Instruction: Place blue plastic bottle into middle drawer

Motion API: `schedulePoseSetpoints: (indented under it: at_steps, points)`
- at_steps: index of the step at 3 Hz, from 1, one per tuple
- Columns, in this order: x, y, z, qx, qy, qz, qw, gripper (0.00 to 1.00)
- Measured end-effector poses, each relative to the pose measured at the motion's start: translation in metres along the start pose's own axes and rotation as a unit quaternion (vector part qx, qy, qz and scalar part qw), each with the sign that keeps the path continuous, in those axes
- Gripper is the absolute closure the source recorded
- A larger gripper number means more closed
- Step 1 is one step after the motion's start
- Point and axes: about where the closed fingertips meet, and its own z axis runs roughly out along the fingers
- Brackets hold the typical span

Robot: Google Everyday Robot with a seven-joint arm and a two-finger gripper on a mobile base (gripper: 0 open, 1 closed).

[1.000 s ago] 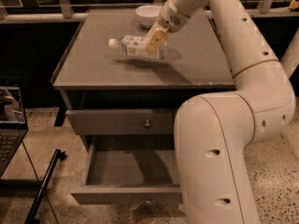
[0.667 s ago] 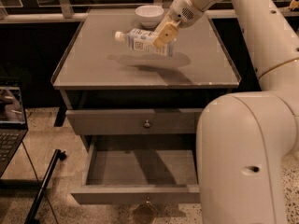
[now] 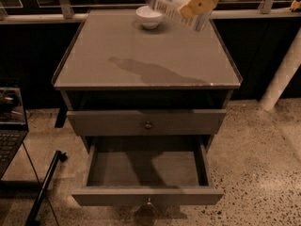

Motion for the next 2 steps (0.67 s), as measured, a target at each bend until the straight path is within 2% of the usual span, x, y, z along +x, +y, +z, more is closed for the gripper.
schedulePoseSetpoints:
  at_steps: [1,2]
  points:
    - [-0.015,0.03,-0.038,0.051,-0.039,0.013,0.9978,1.0]
    - [0.015,0.03,-0.04,0.079,-0.037,0.037,0.9955,1.0]
